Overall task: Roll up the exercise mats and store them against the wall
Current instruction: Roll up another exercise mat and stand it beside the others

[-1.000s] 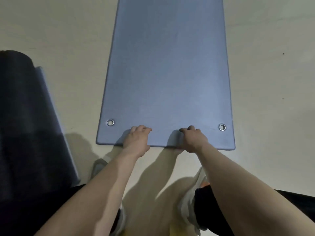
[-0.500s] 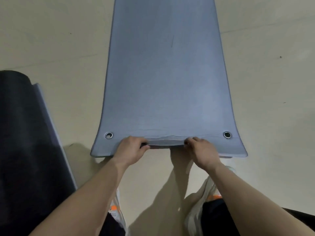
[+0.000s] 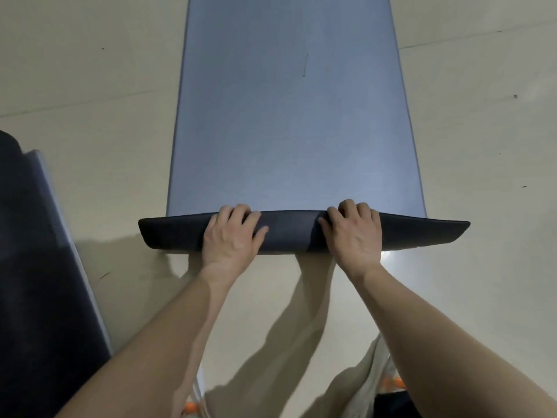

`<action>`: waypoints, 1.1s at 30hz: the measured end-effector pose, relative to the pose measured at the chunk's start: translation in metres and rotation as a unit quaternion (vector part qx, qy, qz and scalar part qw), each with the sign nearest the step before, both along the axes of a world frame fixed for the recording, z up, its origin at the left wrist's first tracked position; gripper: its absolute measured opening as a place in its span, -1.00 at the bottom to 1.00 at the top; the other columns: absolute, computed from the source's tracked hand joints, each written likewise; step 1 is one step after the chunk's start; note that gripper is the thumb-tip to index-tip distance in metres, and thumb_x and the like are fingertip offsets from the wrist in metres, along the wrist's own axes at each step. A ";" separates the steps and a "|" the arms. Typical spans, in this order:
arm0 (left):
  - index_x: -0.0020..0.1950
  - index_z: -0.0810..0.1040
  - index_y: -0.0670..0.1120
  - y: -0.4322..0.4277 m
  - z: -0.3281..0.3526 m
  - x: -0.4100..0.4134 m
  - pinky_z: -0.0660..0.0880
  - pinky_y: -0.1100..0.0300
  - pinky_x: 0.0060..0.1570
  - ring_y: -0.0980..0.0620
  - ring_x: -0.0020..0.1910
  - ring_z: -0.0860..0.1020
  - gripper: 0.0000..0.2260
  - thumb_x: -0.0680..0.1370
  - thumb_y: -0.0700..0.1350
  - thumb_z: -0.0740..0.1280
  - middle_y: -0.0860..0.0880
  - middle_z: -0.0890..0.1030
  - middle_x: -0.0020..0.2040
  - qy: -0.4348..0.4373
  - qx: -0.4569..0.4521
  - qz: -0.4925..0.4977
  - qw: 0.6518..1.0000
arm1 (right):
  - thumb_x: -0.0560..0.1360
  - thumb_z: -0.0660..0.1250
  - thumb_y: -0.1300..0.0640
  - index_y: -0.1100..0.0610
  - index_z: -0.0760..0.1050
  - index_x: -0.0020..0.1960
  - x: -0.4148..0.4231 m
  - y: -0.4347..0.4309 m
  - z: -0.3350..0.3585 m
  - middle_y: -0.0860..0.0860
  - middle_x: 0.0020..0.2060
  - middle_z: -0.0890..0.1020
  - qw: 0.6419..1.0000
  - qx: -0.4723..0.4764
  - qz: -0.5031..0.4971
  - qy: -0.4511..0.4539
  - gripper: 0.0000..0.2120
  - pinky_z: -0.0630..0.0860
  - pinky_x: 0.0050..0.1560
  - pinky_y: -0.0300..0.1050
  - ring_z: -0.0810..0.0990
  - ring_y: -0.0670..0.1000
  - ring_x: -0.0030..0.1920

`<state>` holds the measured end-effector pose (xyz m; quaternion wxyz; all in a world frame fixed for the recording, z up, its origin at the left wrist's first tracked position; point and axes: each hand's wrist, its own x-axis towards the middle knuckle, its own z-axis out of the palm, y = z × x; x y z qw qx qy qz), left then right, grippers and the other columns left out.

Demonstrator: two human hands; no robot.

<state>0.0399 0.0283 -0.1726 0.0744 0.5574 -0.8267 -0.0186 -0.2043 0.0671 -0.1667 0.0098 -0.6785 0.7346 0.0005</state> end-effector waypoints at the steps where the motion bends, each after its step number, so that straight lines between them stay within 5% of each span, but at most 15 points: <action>1: 0.21 0.64 -0.09 0.007 -0.005 0.005 0.50 -0.05 0.05 -0.16 0.06 0.53 -0.58 0.48 0.15 0.47 -0.07 0.61 0.13 -0.009 0.023 -0.020 0.999 | 0.55 0.40 -0.09 0.15 0.60 0.13 -0.003 0.011 -0.008 0.14 0.01 0.58 1.000 0.010 0.016 -0.016 -0.67 0.44 0.10 0.14 0.53 0.25 0.00; 4: 0.43 0.51 -0.12 0.015 -0.021 0.022 0.46 -0.08 0.31 -0.16 0.25 0.49 -0.29 0.40 0.24 0.50 -0.07 0.57 0.27 -0.056 0.074 -0.066 0.994 | 0.45 0.51 -0.05 0.16 0.41 0.51 -0.021 0.038 -0.031 0.18 0.34 0.52 0.993 0.060 0.102 0.020 -0.30 0.20 0.49 0.24 0.40 0.28 0.38; 8: 0.33 0.57 -0.14 0.008 -0.022 0.025 0.54 0.00 0.20 -0.09 0.12 0.59 -0.38 0.41 0.22 0.51 -0.04 0.64 0.15 -0.053 0.096 -0.077 0.991 | 0.52 0.21 0.07 0.03 0.33 0.57 -0.033 0.025 -0.031 0.12 0.38 0.46 0.990 0.093 0.096 0.051 -0.40 0.01 0.50 0.39 0.33 0.35 0.46; 12: 0.30 0.54 -0.06 0.002 0.006 0.019 0.49 0.02 0.12 -0.08 0.11 0.59 -0.54 0.57 0.24 0.31 -0.01 0.64 0.15 -0.031 0.172 -0.040 0.984 | 0.60 0.07 -0.25 -0.05 0.33 0.47 -0.036 0.009 -0.005 0.00 0.25 0.56 0.974 0.193 0.115 0.002 -0.49 0.27 0.41 0.13 0.53 0.15 0.26; 17: 0.18 0.48 -0.04 -0.005 0.047 0.015 0.38 -0.01 -0.08 -0.17 0.07 0.58 -0.54 0.64 0.30 0.08 -0.09 0.65 0.10 -0.116 0.252 -0.028 0.960 | 0.54 0.08 -0.50 0.01 0.41 0.17 -0.051 -0.006 0.040 0.00 -0.03 0.63 0.954 0.271 0.116 -0.050 -0.40 0.42 -0.15 0.01 0.62 0.11 -0.09; 21: 0.05 0.40 0.02 -0.018 0.044 0.016 0.34 0.00 -0.11 -0.15 -0.05 0.48 -0.60 0.63 0.34 0.08 -0.12 0.62 0.09 -0.100 0.380 -0.011 0.920 | 0.48 0.08 -0.56 0.05 0.42 -0.06 -0.053 -0.014 0.033 -0.04 -0.23 0.53 0.928 0.353 0.089 -0.075 -0.35 0.40 -0.13 0.03 0.52 0.08 -0.17; 25: 0.16 0.51 0.05 -0.030 0.017 0.008 0.37 0.00 -0.05 -0.17 0.09 0.56 -0.57 0.63 0.34 0.06 -0.09 0.63 0.11 -0.116 0.366 0.007 0.924 | 0.46 0.14 -0.57 0.06 0.46 -0.13 -0.052 -0.035 0.016 -0.03 -0.20 0.59 0.906 0.406 0.038 -0.118 -0.34 0.40 -0.12 0.01 0.56 0.04 -0.15; 28: 0.12 0.57 0.14 -0.034 0.000 -0.002 0.33 -0.01 0.10 -0.09 0.14 0.53 -0.58 0.59 0.37 0.09 0.00 0.61 0.10 -0.150 0.240 0.040 0.958 | 0.45 0.17 -0.55 0.05 0.50 -0.05 -0.046 -0.043 0.014 0.00 -0.13 0.62 0.967 0.246 0.064 -0.037 -0.36 0.42 0.03 0.04 0.59 0.13 -0.04; 31: 0.04 0.55 0.09 -0.039 -0.015 -0.008 0.28 0.01 0.12 -0.09 0.14 0.46 -0.62 0.51 0.37 0.26 0.00 0.55 0.05 -0.082 0.161 0.090 0.979 | 0.51 0.21 -0.41 0.07 0.55 0.13 -0.024 -0.002 0.005 0.06 0.09 0.63 0.996 0.044 0.078 -0.022 -0.43 0.34 0.26 0.14 0.55 0.20 0.10; 33: -0.07 0.56 0.05 -0.040 -0.019 -0.010 0.29 0.01 0.06 -0.11 0.06 0.47 -0.63 0.46 0.35 0.36 0.00 0.53 -0.04 -0.049 0.126 0.088 0.987 | 0.38 0.27 -0.51 0.16 0.45 0.40 -0.019 0.029 -0.007 0.15 0.34 0.51 0.992 0.067 0.108 -0.017 -0.12 0.27 0.43 0.24 0.46 0.28 0.31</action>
